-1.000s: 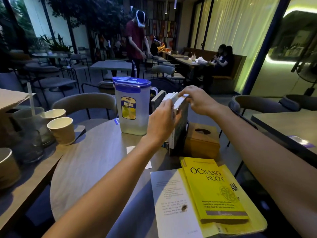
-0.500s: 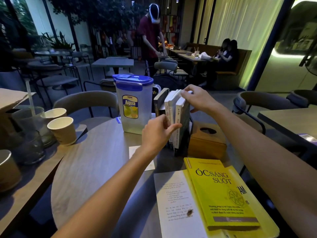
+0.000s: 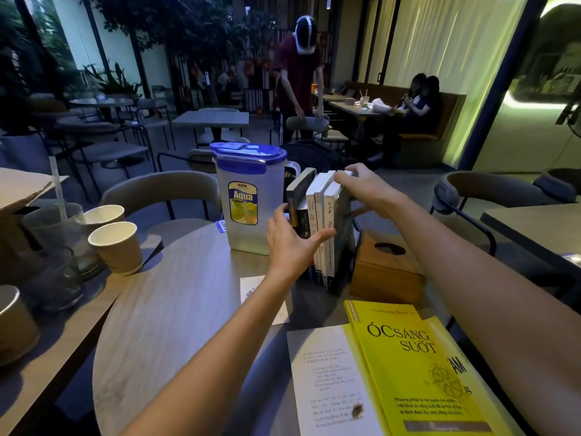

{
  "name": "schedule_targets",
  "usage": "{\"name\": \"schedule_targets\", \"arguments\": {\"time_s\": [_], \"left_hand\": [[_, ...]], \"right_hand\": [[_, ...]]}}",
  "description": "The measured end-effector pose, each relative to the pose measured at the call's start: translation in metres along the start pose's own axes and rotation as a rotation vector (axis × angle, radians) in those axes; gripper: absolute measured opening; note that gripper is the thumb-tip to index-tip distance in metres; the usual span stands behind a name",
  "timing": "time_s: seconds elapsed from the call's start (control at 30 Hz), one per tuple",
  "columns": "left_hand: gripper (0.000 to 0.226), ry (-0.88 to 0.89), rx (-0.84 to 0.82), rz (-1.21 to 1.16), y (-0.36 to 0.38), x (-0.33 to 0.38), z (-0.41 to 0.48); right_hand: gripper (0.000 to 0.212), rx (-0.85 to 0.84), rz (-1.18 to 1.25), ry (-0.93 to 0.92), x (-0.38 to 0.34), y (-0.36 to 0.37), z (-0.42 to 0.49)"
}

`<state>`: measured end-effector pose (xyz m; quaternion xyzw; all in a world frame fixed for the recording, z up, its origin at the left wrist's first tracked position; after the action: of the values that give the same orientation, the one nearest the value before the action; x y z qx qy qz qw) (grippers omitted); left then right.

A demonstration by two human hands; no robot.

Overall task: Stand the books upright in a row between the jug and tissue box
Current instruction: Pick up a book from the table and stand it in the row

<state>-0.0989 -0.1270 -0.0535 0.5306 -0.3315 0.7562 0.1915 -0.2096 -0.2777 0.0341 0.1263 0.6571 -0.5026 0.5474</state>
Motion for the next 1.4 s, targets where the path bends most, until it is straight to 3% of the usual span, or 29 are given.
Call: {"name": "schedule_targets", "arguments": {"time_s": [0.2, 0.53, 0.77, 0.93, 1.1, 1.27, 1.4], "left_hand": [[0.09, 0.033, -0.077, -0.001, 0.0, -0.003, 0.008], [0.1, 0.069, -0.006, 0.035, 0.008, -0.01, 0.011], [0.062, 0.096, -0.114, -0.057, -0.003, -0.025, 0.011], [0.054, 0.088, -0.122, -0.118, -0.013, -0.03, 0.014], [0.082, 0.144, -0.096, -0.048, -0.011, -0.024, 0.01], [0.131, 0.172, 0.009, 0.067, 0.006, -0.008, -0.005], [0.127, 0.2, 0.05, 0.133, 0.016, -0.004, -0.007]], "right_hand": [[0.063, -0.02, -0.001, 0.016, 0.0, 0.003, 0.009], [0.064, 0.032, 0.039, 0.026, 0.006, -0.001, 0.026], [0.05, 0.025, 0.125, 0.1, 0.0, 0.005, 0.03], [0.047, 0.128, 0.205, 0.17, 0.004, 0.008, 0.033], [0.052, 0.17, 0.392, 0.207, 0.012, 0.018, 0.03], [0.05, 0.228, 0.478, 0.244, 0.015, 0.033, 0.019], [0.051, 0.199, 0.497, 0.223, 0.01, 0.036, 0.017]]}}
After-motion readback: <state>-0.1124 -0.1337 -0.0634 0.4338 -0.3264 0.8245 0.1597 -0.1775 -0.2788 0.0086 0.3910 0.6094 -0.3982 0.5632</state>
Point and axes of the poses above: each hand's wrist, its own z-axis towards the middle knuckle, its own y-axis out of the palm, x = y × z, the point moved 2 cm from there along z, towards the middle knuckle, and after that the axes turned 6 degrees about -y, right-handed, at the moved point
